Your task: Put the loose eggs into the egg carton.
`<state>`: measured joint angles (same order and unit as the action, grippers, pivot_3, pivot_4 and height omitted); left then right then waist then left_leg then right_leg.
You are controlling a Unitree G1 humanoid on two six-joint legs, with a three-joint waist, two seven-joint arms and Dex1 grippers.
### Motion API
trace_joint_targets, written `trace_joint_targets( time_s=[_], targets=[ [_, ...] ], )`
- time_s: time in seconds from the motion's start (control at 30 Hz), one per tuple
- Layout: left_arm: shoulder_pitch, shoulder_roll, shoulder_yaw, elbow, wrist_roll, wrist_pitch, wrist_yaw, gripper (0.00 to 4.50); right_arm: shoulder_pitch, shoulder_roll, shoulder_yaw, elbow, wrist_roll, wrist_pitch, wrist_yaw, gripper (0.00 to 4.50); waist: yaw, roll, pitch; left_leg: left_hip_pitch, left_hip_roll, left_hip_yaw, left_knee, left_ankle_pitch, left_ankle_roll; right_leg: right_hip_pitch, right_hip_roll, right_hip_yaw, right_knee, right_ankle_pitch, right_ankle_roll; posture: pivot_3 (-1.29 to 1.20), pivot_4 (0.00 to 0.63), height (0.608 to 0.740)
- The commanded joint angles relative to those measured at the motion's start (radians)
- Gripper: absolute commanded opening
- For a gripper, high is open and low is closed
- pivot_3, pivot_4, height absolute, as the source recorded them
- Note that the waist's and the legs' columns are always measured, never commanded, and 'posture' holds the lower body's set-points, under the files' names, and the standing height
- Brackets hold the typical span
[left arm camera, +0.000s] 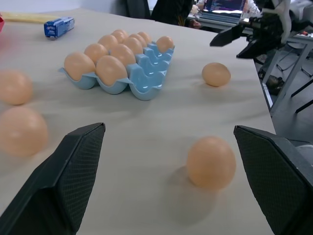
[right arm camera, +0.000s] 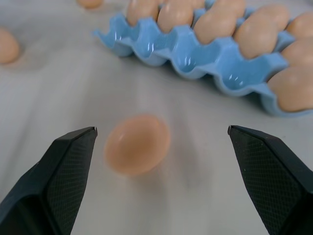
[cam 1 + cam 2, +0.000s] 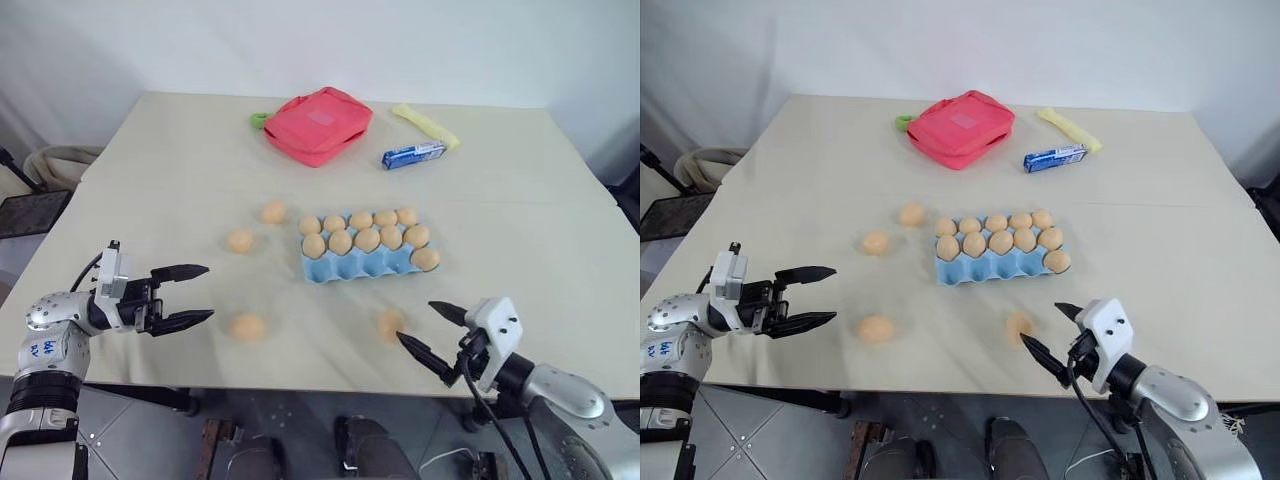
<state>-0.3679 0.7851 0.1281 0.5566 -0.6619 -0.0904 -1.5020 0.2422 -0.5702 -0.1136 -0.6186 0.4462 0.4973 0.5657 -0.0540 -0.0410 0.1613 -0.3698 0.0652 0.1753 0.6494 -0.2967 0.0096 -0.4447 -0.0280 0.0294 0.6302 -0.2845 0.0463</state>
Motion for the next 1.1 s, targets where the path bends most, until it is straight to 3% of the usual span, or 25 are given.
trace_joint_targets(
  time_s=[0.03,0.4,0.7,0.8,0.97,1.1],
  targets=[
    [0.005,0.011,-0.004,-0.033,-0.031,-0.01,-0.112,4.49,-0.03,0.023,0.035,0.01,-0.019,-0.033,-0.002,4.5,-0.001,0.0,0.0,0.0,0.0,0.0,0.0,0.0,0.0,0.0,0.0,0.0,0.0,0.0,0.0,0.0,0.15,0.74],
    [0.01,-0.001,-0.001,-0.045,-0.027,-0.005,-0.112,4.49,-0.149,0.056,0.155,0.111,-0.112,-0.032,-0.006,4.5,0.0,0.0,0.0,0.0,0.0,0.0,0.0,0.0,0.0,0.0,0.0,0.0,0.0,0.0,0.0,0.0,0.15,0.74],
    [0.011,-0.017,0.012,-0.051,-0.015,-0.007,-0.112,4.49,-0.151,0.037,0.154,0.123,-0.117,0.002,0.005,4.5,0.0,0.0,0.0,0.0,0.0,0.0,0.0,0.0,0.0,0.0,0.0,0.0,0.0,0.001,0.002,0.0,0.15,0.74],
    [0.007,-0.025,0.016,-0.049,-0.011,-0.01,-0.112,4.5,-0.15,0.031,0.156,0.123,-0.125,0.008,0.004,3.87,-0.001,0.0,0.0,0.0,0.001,0.0,0.0,0.0,0.0,0.0,0.001,-0.001,0.0,0.001,0.002,0.0,0.15,0.74],
    [-0.002,-0.036,0.016,-0.04,-0.002,-0.017,-0.112,4.5,-0.149,0.019,0.144,0.107,-0.12,0.006,0.004,2.2,0.0,0.0,0.0,-0.001,0.0,0.0,0.0,0.0,0.0,0.0,0.001,-0.001,0.0,0.001,0.002,0.0,0.15,0.74],
    [-0.013,-0.045,0.015,-0.03,0.004,-0.019,-0.112,4.5,-0.175,0.004,0.116,0.078,-0.101,0.007,0.014,1.71,0.0,0.0,0.0,-0.001,0.0,0.0,0.0,0.0,0.0,0.0,0.0,-0.001,0.0,0.001,0.002,0.0,0.15,0.74]
  ],
)
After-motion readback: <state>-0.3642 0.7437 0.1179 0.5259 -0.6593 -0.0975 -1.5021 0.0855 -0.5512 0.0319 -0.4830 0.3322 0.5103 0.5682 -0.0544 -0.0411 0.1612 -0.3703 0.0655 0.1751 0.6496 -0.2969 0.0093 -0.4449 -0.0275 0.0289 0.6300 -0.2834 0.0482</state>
